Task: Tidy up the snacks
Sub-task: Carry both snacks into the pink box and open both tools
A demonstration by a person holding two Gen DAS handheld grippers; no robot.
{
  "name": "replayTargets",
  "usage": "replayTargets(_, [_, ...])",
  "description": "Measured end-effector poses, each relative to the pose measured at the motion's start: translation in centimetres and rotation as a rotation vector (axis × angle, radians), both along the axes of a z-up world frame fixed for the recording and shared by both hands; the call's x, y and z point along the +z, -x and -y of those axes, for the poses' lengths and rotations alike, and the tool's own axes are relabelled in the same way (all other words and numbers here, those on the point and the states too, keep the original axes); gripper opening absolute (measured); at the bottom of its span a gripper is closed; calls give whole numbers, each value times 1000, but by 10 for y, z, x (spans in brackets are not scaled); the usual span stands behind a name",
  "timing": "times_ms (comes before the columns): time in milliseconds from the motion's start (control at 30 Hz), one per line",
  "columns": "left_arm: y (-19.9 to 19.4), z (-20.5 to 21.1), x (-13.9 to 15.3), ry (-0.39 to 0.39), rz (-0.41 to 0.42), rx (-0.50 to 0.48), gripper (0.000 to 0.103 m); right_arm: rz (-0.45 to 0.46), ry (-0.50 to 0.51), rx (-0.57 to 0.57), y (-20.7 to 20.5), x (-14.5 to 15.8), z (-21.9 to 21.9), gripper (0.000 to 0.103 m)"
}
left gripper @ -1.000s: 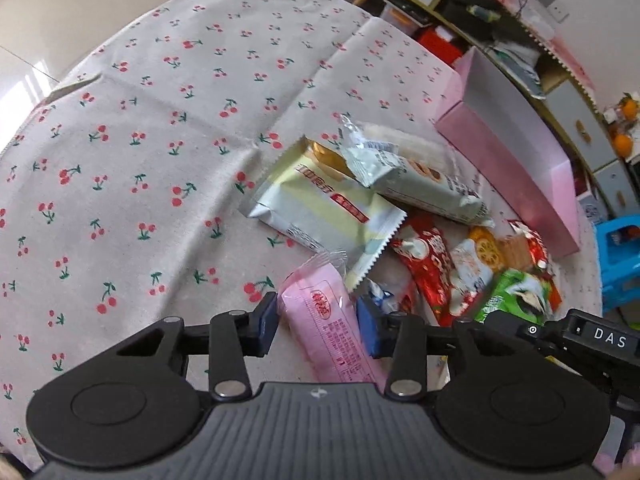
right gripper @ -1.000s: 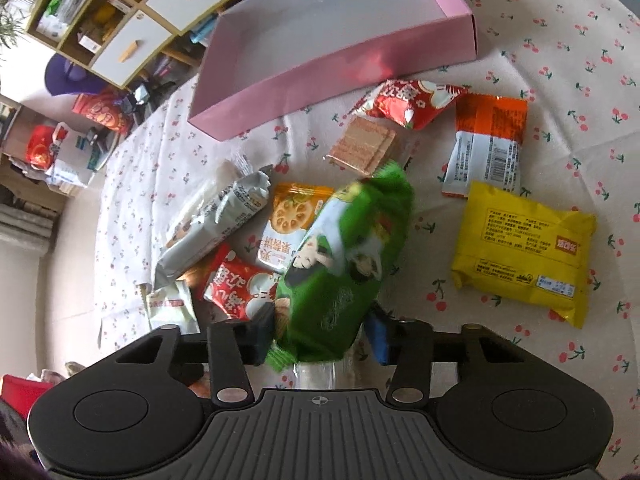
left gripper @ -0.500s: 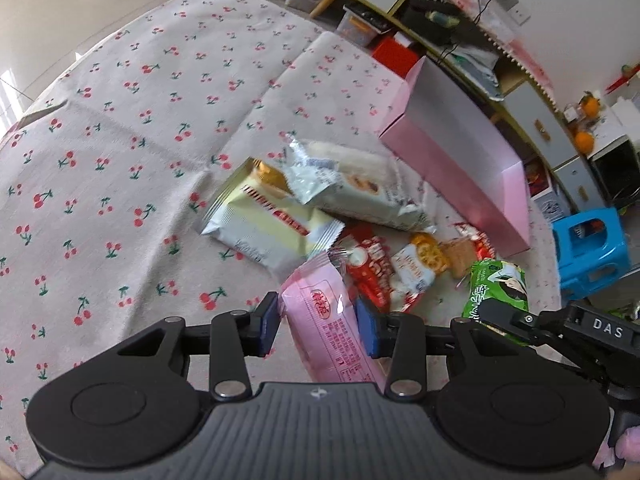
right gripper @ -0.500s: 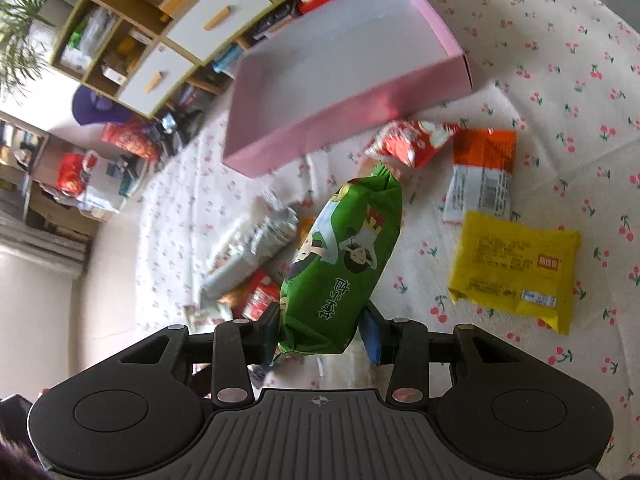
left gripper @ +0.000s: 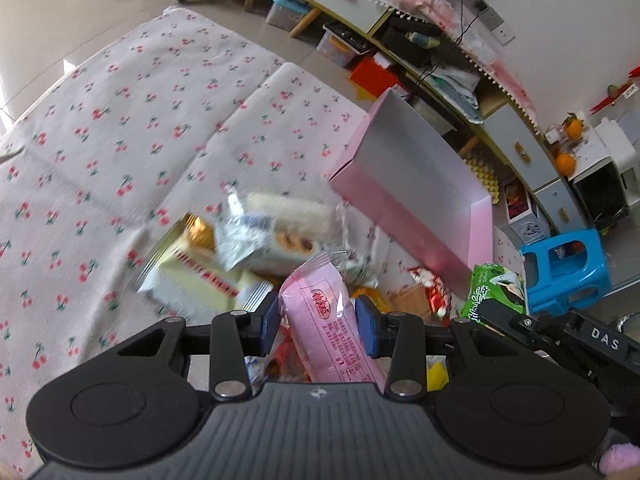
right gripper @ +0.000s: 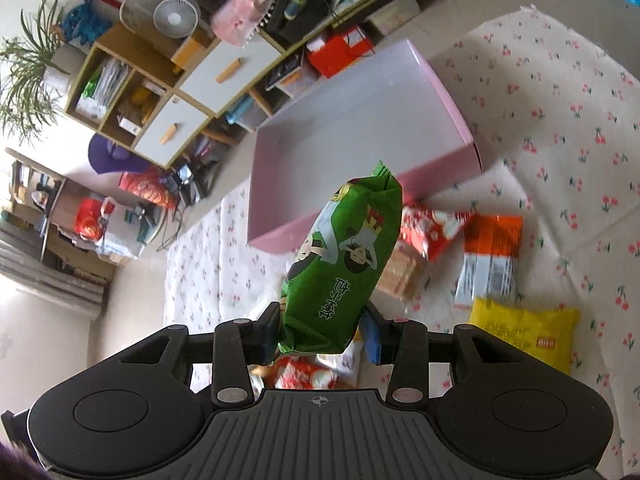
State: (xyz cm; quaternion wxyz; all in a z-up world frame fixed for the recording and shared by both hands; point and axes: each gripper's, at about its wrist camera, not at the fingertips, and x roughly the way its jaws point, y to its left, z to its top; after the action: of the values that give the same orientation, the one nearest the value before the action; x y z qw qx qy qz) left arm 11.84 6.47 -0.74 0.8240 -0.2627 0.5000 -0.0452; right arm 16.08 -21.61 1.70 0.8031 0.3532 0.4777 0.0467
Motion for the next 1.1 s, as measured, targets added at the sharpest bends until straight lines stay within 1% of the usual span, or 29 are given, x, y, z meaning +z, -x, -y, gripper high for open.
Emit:
replayTargets(100, [-19, 8, 4, -15, 18, -26, 37, 22, 13, 3, -12, 6, 4, 40])
replayTargets(200, [-38, 15, 10, -50, 66, -71, 37, 47, 23, -3, -27, 10, 10, 40])
replayTargets(367, [-81, 30, 11, -93, 128, -153, 37, 85, 4, -19, -56, 8, 20, 40])
replayTargets(467, [-108, 47, 10, -129, 171, -206, 37, 119, -14, -27, -72, 0, 27, 40])
replayTargets(533, [-127, 61, 8, -172, 207, -249, 37, 131, -18, -22, -81, -8, 31, 40])
replayTargets(567, [-129, 66, 8, -194, 226, -272, 37, 135, -15, -16, -84, -12, 33, 40])
replayTargets(700, [-151, 87, -9, -268, 282, -340, 37, 135, -9, -4, -98, -30, 39, 40])
replayTargets(800, [-161, 94, -24, -320, 289, -381, 37, 125, 5, 2, -103, -41, 42, 40])
replayTargets(900, [-163, 95, -32, -378, 282, -385, 37, 116, 24, 2, -106, -51, 44, 40])
replayTargets(1000, [-161, 93, -34, -444, 269, -401, 37, 99, 25, -3, -110, -59, 47, 40])
replayTargets(1100, [-160, 92, -33, -463, 247, -430, 36, 87, 44, -2, -112, -64, 47, 40])
